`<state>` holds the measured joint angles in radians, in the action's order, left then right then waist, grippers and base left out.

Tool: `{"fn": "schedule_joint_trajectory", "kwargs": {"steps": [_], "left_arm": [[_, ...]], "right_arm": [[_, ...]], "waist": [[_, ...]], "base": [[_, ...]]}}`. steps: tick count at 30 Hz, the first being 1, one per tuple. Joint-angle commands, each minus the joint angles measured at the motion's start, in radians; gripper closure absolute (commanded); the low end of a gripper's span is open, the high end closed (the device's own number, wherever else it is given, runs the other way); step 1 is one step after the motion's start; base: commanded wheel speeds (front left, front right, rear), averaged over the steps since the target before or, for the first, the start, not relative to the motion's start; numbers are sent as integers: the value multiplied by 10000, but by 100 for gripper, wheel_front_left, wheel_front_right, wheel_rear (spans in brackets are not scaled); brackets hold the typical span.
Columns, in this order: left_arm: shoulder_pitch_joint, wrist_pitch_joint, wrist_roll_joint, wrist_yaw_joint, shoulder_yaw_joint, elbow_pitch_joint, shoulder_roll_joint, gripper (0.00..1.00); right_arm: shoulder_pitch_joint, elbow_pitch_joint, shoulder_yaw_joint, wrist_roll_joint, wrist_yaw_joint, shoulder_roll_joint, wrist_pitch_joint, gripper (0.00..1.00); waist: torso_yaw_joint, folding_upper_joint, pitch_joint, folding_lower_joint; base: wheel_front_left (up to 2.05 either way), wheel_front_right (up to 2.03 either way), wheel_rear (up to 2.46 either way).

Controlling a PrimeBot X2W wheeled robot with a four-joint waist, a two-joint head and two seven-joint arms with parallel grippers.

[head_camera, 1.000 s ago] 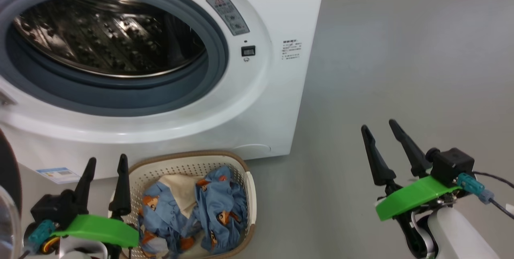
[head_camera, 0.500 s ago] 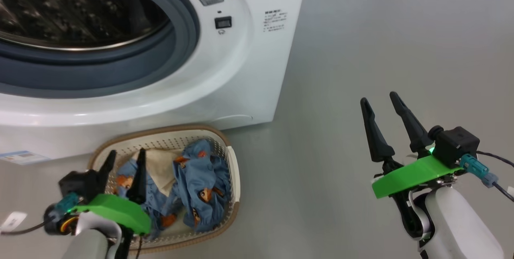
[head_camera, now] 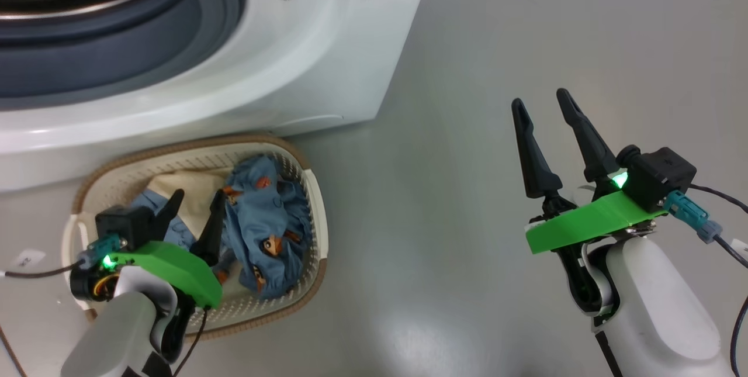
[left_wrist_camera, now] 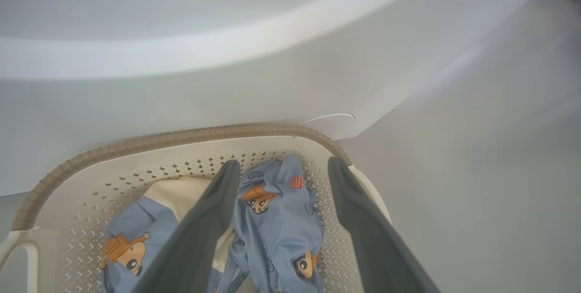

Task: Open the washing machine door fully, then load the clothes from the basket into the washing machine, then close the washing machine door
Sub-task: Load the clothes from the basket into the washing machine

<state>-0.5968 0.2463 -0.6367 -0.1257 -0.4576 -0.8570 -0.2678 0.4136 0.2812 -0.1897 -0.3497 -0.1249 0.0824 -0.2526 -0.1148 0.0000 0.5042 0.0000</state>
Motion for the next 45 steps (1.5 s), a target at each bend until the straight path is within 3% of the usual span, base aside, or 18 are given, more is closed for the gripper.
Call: {"fn": "schedule_joint_trajectory", "kwargs": {"steps": [1,12,23,42,43,44,45], "left_arm": [[-285,-26,-241,-48,-11,-67,-404,0],[-1168,-834,-1864,-49,-1731,-819,-963,0],[-2120,-1232,-2686,-49,-3058,-1254,-1473,0],[-3382,-2107,-3591,-50,-4009,-2603,-1709,0],[-3431,-2019,-3616,-50,-4013,-2716,-1680,51],[-3460,-1951,-3673,-50,-4004,-2803,-1632,80],[-3481,-1932,-3717,-50,-4021,-2869,-1586,100]], "right_arm": [[102,-208,-205,111,-58,-128,-92,0],[350,-363,-269,-115,-58,-314,-92,0],[613,-814,-616,-812,-58,-320,-92,0],[795,-991,-1160,-1471,-58,-321,-92,0],[804,-991,-1157,-1470,-58,-321,-92,0],[808,-990,-1149,-1463,-58,-321,-92,0],[810,-989,-1137,-1456,-58,-321,-92,0]], "waist": [[-214,0,721,0],[-756,0,2122,0],[-1364,0,3218,0],[-1928,0,3999,0],[-1930,0,3985,0],[-1925,0,3967,0],[-1916,0,3950,0]], "base": [[0,0,0],[0,0,0],[0,0,0],[0,0,0],[0,0,0],[0,0,0],[0,0,0]]}}
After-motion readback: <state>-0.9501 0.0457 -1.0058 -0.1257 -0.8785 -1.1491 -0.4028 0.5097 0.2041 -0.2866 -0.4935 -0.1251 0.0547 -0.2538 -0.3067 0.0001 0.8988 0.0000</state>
